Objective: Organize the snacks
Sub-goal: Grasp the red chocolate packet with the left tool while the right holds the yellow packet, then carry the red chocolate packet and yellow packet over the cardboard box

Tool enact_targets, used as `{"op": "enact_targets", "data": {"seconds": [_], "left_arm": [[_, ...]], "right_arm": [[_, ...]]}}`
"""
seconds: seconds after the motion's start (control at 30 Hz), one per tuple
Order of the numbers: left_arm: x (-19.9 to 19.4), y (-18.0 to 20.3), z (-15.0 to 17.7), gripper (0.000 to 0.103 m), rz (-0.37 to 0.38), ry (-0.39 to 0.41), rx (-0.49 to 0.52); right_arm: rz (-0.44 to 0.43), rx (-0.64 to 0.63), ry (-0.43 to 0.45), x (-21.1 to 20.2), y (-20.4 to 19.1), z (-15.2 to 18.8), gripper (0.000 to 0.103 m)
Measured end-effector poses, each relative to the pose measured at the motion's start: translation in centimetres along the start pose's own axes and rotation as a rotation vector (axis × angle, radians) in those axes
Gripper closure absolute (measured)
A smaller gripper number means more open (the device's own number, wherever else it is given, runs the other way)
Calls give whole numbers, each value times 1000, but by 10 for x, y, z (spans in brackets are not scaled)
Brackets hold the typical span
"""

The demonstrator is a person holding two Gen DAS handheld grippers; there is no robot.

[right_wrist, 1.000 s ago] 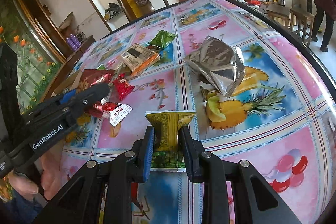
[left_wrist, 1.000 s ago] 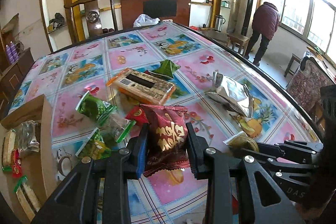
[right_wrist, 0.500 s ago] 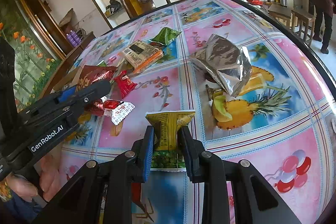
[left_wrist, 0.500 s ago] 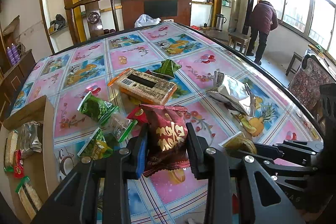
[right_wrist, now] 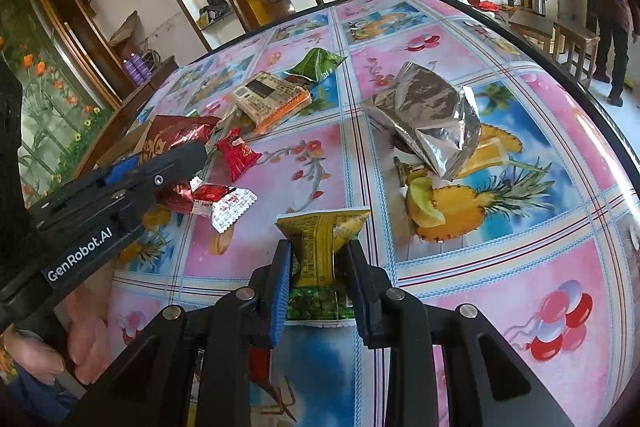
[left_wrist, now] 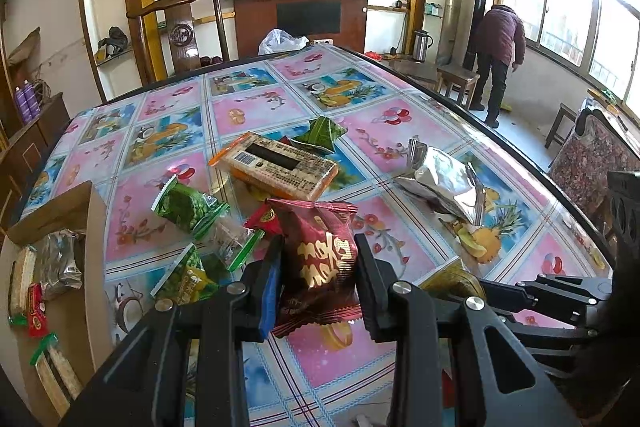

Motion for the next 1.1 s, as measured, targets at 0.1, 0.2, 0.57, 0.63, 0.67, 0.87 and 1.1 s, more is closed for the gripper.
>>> {"op": "enact_targets", "data": {"seconds": [0.1,0.2,0.57,0.63,0.67,0.87,1.1], "left_arm": [[-4,-1,-1,71,0,13,-8],[-10,-4,-2,71,9,25,-27],[-72,-58,8,71,-4,101,-151],[-82,-80,18,71,-26,99,-188],[-87,-93,25,71,-38,93,-215],[-113,-172,82,71,-157,48,-362],[-117,-225,142,71,-227,-44,-472]], "right_arm": [[15,-14,15,-3,-4,2,74],[21,-18,48,-9,-5,4,75],[-88,-129,72,-34,-70,0,76],[-125,-155,61,-33,-91,-1,76],[-140,-168,55,-32,-100,0,76],[-237,-264,5,-17,-168,9,78],[-296,-299,-56,5,-213,19,78]]}}
Point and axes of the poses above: each gripper's, at about its wrist camera, not at the fingertips, and x roughly the way its jaws point, y to its right, z to its underside, the point moved 3 cm from there along x, roughly the way its jaws point, and after that the axes turned 12 degrees about x, right-handed, at the moved point
